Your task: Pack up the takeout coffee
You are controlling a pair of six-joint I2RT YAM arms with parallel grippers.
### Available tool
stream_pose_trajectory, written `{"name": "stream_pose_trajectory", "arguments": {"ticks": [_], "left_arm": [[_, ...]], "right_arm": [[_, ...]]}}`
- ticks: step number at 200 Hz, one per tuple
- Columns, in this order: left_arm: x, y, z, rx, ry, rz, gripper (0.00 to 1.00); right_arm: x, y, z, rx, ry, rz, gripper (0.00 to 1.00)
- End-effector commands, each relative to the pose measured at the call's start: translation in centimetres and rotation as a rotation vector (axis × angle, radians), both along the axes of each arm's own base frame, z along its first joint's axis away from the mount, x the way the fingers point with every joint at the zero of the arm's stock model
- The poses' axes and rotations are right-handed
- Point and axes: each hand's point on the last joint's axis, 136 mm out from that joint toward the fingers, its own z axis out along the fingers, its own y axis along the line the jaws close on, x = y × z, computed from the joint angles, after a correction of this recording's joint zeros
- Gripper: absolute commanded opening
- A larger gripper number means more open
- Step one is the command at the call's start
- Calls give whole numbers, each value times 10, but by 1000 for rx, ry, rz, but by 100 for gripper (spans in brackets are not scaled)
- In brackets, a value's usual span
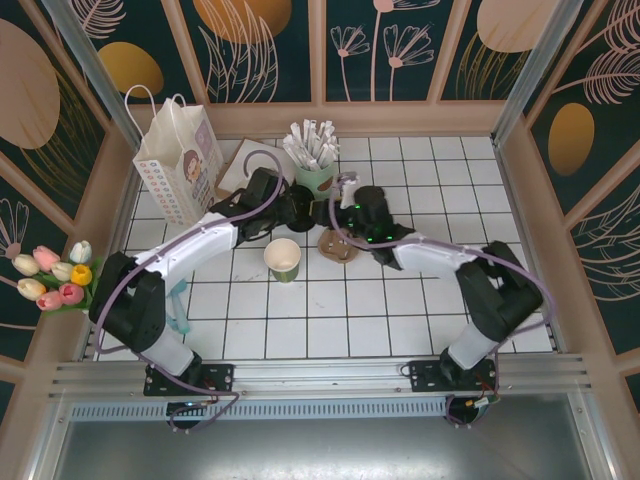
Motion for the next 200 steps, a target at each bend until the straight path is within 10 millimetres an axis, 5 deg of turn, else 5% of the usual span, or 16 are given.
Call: {"name": "stream_pose_trajectory", "arguments": {"ticks": [1,26,85,137,200], "left_arm": [[-5,-17,60,-80,-203,-147,0],[-19,-25,109,-118,-372,-275,0],[-30,-34,169,-144,-554,-386,0],[-42,-47,199,-258,-622,-459,0],[-48,-51,209,-312,-636,-480,0]], "right_arm": [[-13,-19,60,255,-26,167,76],[-22,-23,80,254,-51,263,99],[-42,-3,152,224,-317,388,98],[-47,2,177,269,-455,342,81],[-53,5,182,294,-481,374,45]]}}
